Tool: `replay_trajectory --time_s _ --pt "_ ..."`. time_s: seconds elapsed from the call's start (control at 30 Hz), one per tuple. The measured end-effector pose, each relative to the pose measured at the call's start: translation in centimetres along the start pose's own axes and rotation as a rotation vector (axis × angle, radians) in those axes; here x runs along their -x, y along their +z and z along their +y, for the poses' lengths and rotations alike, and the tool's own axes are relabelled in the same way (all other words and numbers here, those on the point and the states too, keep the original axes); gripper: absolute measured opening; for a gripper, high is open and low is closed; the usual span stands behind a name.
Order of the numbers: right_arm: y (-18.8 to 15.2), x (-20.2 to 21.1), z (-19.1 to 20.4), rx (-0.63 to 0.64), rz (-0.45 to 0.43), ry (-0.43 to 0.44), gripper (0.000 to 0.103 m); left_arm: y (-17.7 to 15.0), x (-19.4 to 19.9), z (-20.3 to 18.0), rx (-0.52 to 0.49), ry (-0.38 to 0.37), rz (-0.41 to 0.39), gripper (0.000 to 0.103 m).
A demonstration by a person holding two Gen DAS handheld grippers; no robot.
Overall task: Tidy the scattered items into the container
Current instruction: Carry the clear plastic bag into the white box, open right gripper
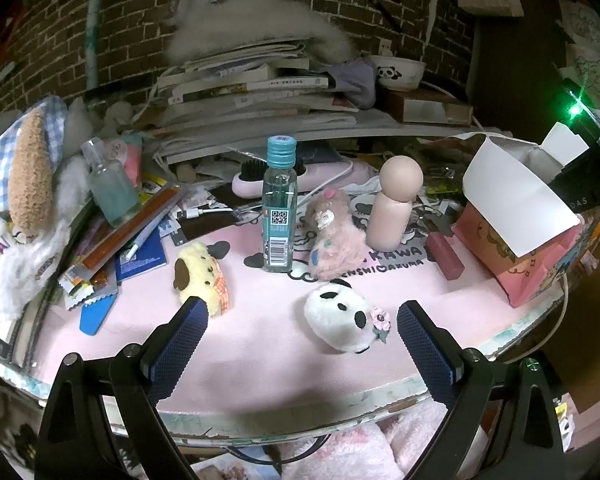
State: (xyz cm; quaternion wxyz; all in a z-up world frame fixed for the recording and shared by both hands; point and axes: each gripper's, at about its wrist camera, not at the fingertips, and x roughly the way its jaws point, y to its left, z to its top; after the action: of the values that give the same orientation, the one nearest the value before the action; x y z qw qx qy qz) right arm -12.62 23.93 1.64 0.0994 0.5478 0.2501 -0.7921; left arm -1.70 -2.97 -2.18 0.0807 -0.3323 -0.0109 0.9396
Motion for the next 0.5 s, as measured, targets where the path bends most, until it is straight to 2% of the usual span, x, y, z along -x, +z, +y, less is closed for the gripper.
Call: replay_trajectory --time_s 0.03,0.1,0.13,0.3,0.43,0.5 --pt "0.0 0.1 0.0 0.001 -0.003 -0.007 0.025 0.0 0.0 0.0 -0.001 0.0 0.0 0.095" --pt "0.0 0.3 0.0 0.002 -0.015 -0.033 0.043 0.0 -0.1 0.0 0.0 -0.001 0.001 0.095" --pt "0.0 0.5 -0.2 0.0 -0.027 -0.048 0.046 0.0 -0.1 0.0 0.001 -0.002 0.002 0.095" --pt "-0.1 2.1 -0.8 -0.036 -0.087 -0.062 0.046 -0.1 -0.3 0.0 0.002 -0.004 0.006 0.095" --pt "-0.1 5.1 -0.5 -0.084 -0.242 -0.106 0.047 0.0 -0.3 -0.2 -0.001 -0.008 0.005 0.095" --pt "-0.2 6.8 0.2 -0.094 -0.334 -0.13 0.054 0.0 -0.3 -0.3 -0.001 -0.008 0.003 0.095"
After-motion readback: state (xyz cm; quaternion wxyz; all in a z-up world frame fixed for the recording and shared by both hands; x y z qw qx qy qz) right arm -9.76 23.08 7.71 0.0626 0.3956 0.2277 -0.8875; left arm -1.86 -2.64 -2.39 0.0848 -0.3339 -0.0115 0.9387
